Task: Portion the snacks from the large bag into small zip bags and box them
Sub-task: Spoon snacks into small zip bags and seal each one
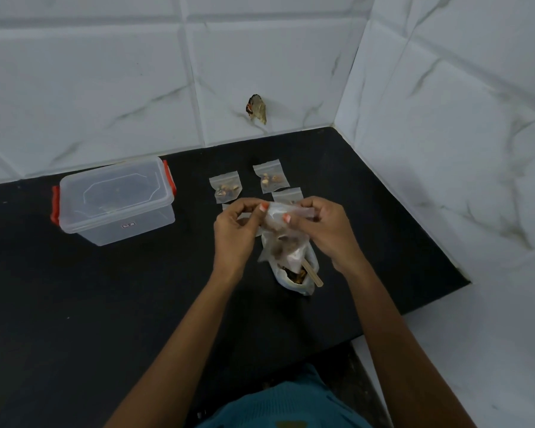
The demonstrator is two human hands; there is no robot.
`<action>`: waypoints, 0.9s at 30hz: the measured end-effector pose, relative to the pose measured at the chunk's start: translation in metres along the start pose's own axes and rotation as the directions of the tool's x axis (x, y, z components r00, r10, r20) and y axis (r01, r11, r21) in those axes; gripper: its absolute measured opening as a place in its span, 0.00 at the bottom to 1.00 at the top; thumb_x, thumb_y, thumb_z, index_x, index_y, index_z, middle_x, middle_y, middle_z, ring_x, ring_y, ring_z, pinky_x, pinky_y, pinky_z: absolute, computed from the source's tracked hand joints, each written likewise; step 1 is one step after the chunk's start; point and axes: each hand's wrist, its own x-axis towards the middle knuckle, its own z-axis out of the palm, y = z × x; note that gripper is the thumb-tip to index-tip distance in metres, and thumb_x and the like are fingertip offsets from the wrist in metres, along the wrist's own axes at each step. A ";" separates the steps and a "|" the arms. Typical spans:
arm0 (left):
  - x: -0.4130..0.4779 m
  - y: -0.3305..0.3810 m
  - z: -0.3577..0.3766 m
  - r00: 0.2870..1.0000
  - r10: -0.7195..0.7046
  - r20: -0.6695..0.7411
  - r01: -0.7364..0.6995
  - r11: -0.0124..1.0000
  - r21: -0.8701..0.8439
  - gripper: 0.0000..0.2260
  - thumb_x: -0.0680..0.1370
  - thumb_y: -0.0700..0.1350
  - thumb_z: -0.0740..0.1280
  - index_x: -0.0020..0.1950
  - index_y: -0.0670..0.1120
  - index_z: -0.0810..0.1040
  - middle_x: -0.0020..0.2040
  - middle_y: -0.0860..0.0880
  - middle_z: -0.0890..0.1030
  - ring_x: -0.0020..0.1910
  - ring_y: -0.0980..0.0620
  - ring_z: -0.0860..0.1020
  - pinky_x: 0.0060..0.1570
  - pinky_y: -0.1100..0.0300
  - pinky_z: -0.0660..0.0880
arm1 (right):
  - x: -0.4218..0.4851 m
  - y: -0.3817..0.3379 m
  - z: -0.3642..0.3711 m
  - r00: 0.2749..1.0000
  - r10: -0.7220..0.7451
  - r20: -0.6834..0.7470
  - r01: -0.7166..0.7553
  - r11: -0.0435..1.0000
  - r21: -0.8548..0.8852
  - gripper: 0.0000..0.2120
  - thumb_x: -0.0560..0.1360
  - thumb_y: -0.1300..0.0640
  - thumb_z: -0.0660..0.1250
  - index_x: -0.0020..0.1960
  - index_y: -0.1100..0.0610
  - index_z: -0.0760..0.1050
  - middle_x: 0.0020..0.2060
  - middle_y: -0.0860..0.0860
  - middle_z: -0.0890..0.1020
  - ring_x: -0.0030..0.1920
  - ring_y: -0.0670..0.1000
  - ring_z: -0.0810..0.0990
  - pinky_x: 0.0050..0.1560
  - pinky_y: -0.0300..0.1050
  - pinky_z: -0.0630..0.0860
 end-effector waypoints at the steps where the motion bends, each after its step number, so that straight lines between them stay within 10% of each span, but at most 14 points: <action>1: 0.000 0.001 0.000 1.000 0.004 0.001 -0.004 1.000 -0.006 0.07 0.76 0.40 0.65 0.44 0.51 0.78 0.44 0.55 0.80 0.44 0.59 0.80 0.44 0.62 0.78 | 0.000 0.000 0.000 0.999 0.027 0.031 -0.029 0.997 0.068 0.05 0.70 0.62 0.70 0.45 0.56 0.76 0.39 0.49 0.81 0.39 0.45 0.82 0.38 0.37 0.78; 18: -0.003 0.006 0.001 0.974 -0.116 0.195 0.148 0.976 -0.157 0.10 0.73 0.44 0.65 0.55 0.49 0.75 0.50 0.50 0.80 0.47 0.58 0.81 0.47 0.63 0.78 | 0.000 0.006 0.000 0.994 0.093 -0.065 -0.080 0.981 0.179 0.08 0.72 0.61 0.68 0.51 0.61 0.78 0.46 0.55 0.82 0.45 0.45 0.81 0.42 0.35 0.77; 27: -0.001 0.010 0.002 0.987 -0.069 0.148 0.088 0.988 -0.123 0.05 0.75 0.37 0.65 0.45 0.45 0.78 0.44 0.45 0.81 0.45 0.50 0.80 0.48 0.55 0.78 | -0.003 0.002 0.002 0.995 0.082 -0.060 -0.062 0.957 0.283 0.05 0.73 0.62 0.67 0.48 0.59 0.79 0.42 0.53 0.83 0.42 0.46 0.83 0.40 0.37 0.79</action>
